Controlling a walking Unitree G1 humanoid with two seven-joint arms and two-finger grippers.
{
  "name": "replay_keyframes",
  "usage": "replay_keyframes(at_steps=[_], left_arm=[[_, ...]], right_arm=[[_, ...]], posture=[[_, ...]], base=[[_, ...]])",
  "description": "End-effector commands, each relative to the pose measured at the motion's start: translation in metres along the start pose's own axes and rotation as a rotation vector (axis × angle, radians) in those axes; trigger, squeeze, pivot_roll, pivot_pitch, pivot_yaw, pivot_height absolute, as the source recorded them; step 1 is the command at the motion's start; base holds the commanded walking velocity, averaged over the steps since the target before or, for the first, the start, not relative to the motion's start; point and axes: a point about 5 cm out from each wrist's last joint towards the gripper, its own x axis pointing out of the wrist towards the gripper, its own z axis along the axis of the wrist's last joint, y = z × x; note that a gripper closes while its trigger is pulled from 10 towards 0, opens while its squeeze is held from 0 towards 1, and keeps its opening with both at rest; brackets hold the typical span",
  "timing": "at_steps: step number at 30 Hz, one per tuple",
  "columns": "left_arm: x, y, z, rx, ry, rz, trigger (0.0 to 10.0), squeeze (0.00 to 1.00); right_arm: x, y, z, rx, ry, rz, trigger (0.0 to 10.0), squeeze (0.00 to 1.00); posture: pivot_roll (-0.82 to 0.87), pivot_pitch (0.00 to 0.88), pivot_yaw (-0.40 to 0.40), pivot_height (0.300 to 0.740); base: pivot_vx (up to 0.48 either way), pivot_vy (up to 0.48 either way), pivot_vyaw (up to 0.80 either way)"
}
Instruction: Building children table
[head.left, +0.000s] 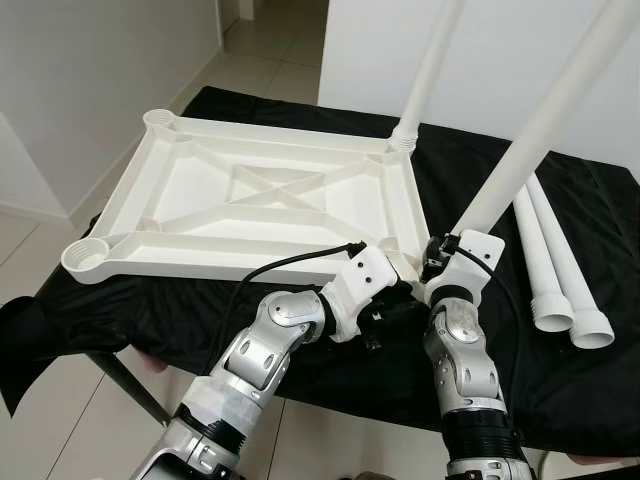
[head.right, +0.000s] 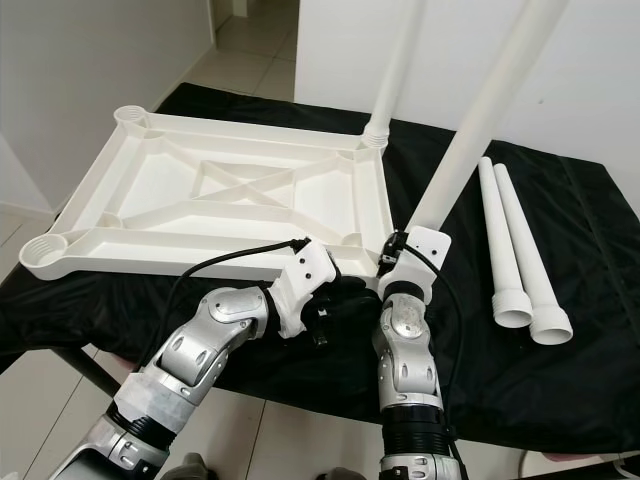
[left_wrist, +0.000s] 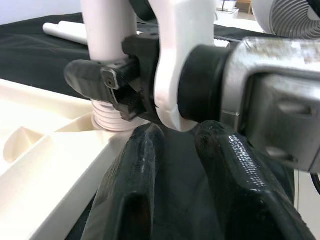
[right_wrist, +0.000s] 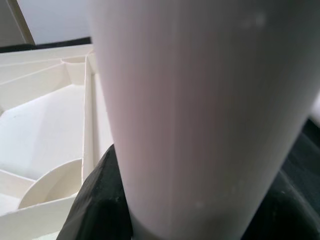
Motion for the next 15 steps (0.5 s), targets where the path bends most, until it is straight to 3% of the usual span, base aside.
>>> replay_keyframes(at_steps=[1, 4, 5, 11, 15], left_arm=[[-0.001, 0.0, 0.0, 0.018, 0.002, 0.05, 10.0, 0.0], [0.0, 0.0, 0.001, 0.02, 0.001, 0.051, 10.0, 0.0], [0.0, 0.0, 0.001, 0.021, 0.001, 0.052, 10.0, 0.0], [-0.001, 0.001, 0.0, 0.036, 0.001, 0.056, 10.0, 0.0], [-0.001, 0.001, 0.0, 0.026, 0.008, 0.056, 10.0, 0.0]], right_arm=[[-0.002, -0.005, -0.013, 0.019, 0.076, -0.012, 10.0, 0.0], [-0.002, -0.008, -0.009, -0.005, 0.047, -0.022, 10.0, 0.08], [-0.002, -0.008, -0.009, -0.005, 0.045, -0.024, 10.0, 1.0], [-0.006, 0.0, 0.006, -0.066, -0.064, 0.086, 10.0, 1.0], [-0.007, 0.0, 0.006, -0.089, -0.067, 0.147, 10.0, 1.0]], posture=[[0.04, 0.003, -0.072, 0.74], [0.04, 0.002, -0.072, 0.74], [0.04, 0.002, -0.072, 0.74], [0.04, 0.0, -0.074, 0.74], [0.04, 0.0, -0.075, 0.74]], base=[[0.0, 0.0, 0.0], [0.0, 0.0, 0.0], [0.0, 0.0, 0.0], [0.0, 0.0, 0.0], [0.0, 0.0, 0.0]])
